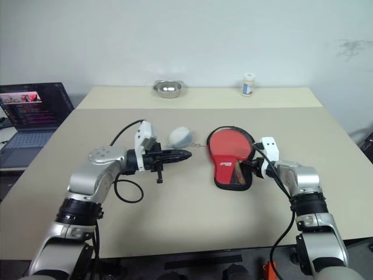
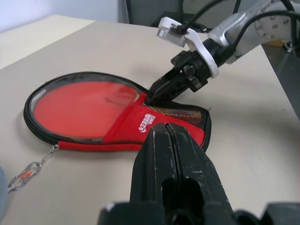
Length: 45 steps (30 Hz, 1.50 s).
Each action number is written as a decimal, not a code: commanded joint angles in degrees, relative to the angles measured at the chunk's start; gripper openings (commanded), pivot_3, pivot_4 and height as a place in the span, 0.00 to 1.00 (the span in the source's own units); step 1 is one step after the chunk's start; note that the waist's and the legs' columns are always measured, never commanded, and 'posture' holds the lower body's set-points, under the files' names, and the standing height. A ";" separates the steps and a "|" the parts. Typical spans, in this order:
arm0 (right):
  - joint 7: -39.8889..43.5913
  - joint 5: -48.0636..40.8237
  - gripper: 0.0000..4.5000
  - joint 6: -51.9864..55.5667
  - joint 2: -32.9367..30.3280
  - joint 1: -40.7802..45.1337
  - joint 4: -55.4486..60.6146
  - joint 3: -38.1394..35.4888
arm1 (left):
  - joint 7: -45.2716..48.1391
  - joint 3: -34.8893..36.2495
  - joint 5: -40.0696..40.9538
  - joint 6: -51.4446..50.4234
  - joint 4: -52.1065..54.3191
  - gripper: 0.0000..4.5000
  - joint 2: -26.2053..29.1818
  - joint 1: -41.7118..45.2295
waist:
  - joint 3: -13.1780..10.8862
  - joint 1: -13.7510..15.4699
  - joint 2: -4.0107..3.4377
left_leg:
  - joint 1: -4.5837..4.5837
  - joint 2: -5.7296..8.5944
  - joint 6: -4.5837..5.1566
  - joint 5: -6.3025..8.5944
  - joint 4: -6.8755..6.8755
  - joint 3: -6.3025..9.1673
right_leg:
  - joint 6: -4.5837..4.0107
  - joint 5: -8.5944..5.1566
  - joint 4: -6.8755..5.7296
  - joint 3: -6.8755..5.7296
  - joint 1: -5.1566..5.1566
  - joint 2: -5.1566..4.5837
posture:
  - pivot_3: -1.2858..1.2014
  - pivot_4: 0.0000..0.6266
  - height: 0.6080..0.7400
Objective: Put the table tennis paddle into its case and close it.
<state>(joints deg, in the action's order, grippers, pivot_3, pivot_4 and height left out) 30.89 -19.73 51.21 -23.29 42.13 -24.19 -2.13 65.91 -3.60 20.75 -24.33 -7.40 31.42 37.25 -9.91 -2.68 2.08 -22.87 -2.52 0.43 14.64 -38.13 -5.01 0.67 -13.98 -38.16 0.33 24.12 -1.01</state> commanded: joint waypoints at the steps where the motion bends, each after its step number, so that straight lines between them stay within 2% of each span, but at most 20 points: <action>1: 0.85 -1.45 0.19 2.89 1.65 0.14 -0.80 -0.61 | 1.70 -0.09 -0.33 1.87 2.17 0.00 2.00 -1.25 | 0.01 -0.11 0.00 | 0.02 0.00 0.00 0.00 0.00 -0.02 | 0.00 0.00 0.00 0.02 -0.01 0.00 | 0.52 0.24 1.00; 4: 1.46 -4.38 0.01 7.31 3.76 -0.26 5.12 -1.28 | 5.66 -0.23 0.69 1.97 3.83 0.00 5.19 -4.21 | 0.01 -0.54 0.00 | 0.03 -0.01 0.00 0.00 0.03 -0.05 | -0.01 0.00 -0.02 0.05 0.02 0.00 | 0.52 0.24 1.00; 9: 0.64 -8.75 0.00 15.82 8.72 -1.98 19.67 0.68 | 12.88 -0.12 3.42 0.61 9.83 0.00 11.41 -9.99 | -0.01 -0.83 -0.02 | -0.10 -0.11 -0.01 0.01 0.19 -0.10 | -0.06 -0.02 -0.13 0.11 0.31 0.05 | 0.52 0.24 1.00; 13: -1.89 -9.88 0.00 19.75 12.90 -4.98 27.12 2.69 | 15.41 0.66 4.77 0.32 12.55 0.00 14.90 -12.82 | -0.01 -0.41 -0.02 | -0.11 -0.06 -0.05 0.02 0.16 -0.08 | -0.37 -0.23 -0.54 0.09 0.49 0.01 | 0.52 0.24 1.00; 19: -4.13 -11.07 0.00 24.14 12.47 -11.96 35.36 2.69 | 13.89 0.70 6.39 -0.76 14.61 0.00 14.45 -13.36 | -0.01 0.80 0.00 | -0.13 0.10 -0.06 0.02 0.04 -0.09 | -0.29 -0.30 -0.60 0.07 0.48 -0.09 | 0.52 0.24 1.00; 23: -5.84 -12.77 0.00 28.05 10.89 -16.30 41.11 -1.30 | 13.49 0.53 6.53 0.42 14.62 0.00 14.10 -15.00 | -0.01 0.88 0.00 | -0.14 0.15 -0.06 0.02 0.05 -0.13 | -0.25 -0.32 -0.52 0.10 0.47 -0.14 | 0.52 0.24 1.00; 31: -9.34 -16.04 0.00 36.82 12.32 -23.70 51.96 -8.80 | 14.40 -0.06 6.21 2.47 12.86 0.00 13.54 -15.02 | 0.00 0.93 0.01 | -0.15 0.08 -0.06 0.02 0.08 -0.04 | -0.13 -0.40 -0.54 0.03 0.48 -0.08 | 0.52 0.24 1.00; 37: -12.52 -18.52 0.00 41.28 17.92 -28.61 58.49 -12.32 | 14.54 -1.32 5.76 2.98 11.61 0.00 12.47 -13.46 | 0.00 0.93 0.02 | -0.15 0.07 -0.06 0.02 0.08 -0.02 | -0.11 -0.41 -0.52 0.01 0.47 -0.08 | 0.52 0.24 1.00; 45: -17.11 -19.95 0.00 41.29 24.10 -34.07 61.79 -11.94 | 15.45 -2.14 5.52 2.61 10.60 0.00 12.56 -12.00 | 0.01 0.82 0.02 | -0.14 0.05 -0.06 0.02 0.09 -0.02 | -0.10 -0.42 -0.52 0.02 0.47 -0.05 | 0.52 0.24 1.00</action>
<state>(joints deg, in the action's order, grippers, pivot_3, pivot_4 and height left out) 14.06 -37.86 91.96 0.36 8.46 35.63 -14.48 80.65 -6.06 26.22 -22.03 2.77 43.60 23.98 -9.91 -1.86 2.11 -23.01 -2.48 0.36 14.65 -38.03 -5.03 0.57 -14.40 -38.67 0.35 24.59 -1.05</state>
